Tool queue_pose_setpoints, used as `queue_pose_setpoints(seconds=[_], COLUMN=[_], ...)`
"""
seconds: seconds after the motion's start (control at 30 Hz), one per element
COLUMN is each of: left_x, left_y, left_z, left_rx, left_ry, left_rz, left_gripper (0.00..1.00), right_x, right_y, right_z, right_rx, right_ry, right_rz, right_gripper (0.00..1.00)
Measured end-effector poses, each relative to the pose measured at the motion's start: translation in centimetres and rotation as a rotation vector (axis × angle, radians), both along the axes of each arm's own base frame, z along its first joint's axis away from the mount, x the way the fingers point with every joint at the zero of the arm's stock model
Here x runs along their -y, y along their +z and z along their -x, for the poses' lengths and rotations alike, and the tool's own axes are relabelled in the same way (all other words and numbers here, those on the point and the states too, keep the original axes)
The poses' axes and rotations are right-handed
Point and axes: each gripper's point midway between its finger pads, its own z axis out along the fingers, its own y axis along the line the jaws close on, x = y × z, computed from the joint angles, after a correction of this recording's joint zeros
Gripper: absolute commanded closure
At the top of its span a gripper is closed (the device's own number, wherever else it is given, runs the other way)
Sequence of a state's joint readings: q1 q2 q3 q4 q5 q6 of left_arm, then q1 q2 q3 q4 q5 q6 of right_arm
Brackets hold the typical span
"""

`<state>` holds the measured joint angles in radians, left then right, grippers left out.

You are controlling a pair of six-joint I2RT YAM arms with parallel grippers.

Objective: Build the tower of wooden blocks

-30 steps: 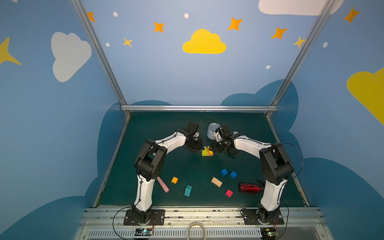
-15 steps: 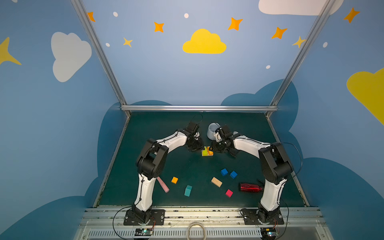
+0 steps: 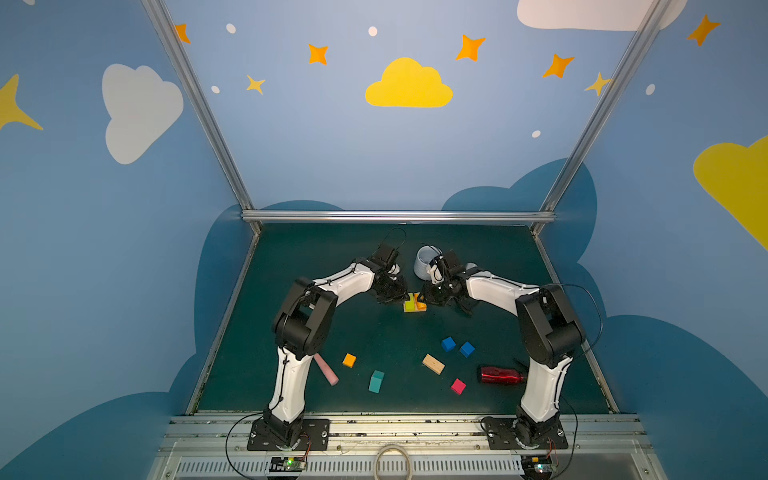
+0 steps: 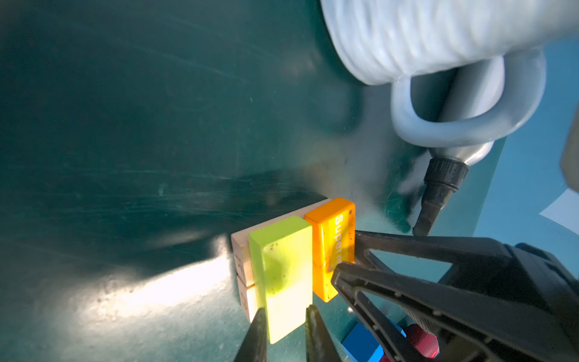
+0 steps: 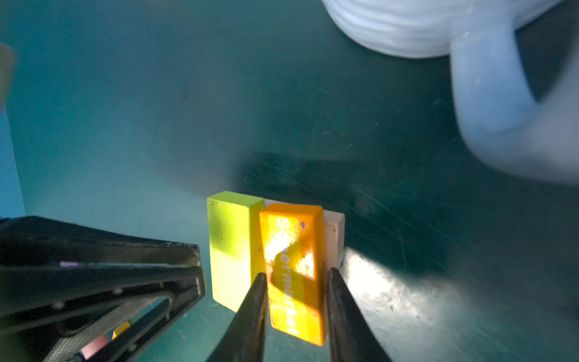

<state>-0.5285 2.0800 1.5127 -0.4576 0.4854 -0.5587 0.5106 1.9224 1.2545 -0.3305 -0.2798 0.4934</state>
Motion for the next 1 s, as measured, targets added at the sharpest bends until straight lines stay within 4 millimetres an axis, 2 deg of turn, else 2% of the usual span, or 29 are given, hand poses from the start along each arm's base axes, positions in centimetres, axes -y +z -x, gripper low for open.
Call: queue_pose_setpoints(seconds=[0.37,1.0], left_x=[0.22,0.46], left_y=[-0.47,-0.2], left_z=[-0.15,-0.24], left_rx=[-0.008,-0.006], left_ry=[0.0,-0.004], left_rz=[0.001,0.011], left_gripper=[0.79,0.8], right_x=[0.0,-0.05], right_y=[0.03,0.07], right_z=[-0.04,-0.02], right_rx=[0.0,0.0], right_ry=[0.0,0.001], right_rz=[-0.003,-0.005], right_gripper=[0.74,0.75])
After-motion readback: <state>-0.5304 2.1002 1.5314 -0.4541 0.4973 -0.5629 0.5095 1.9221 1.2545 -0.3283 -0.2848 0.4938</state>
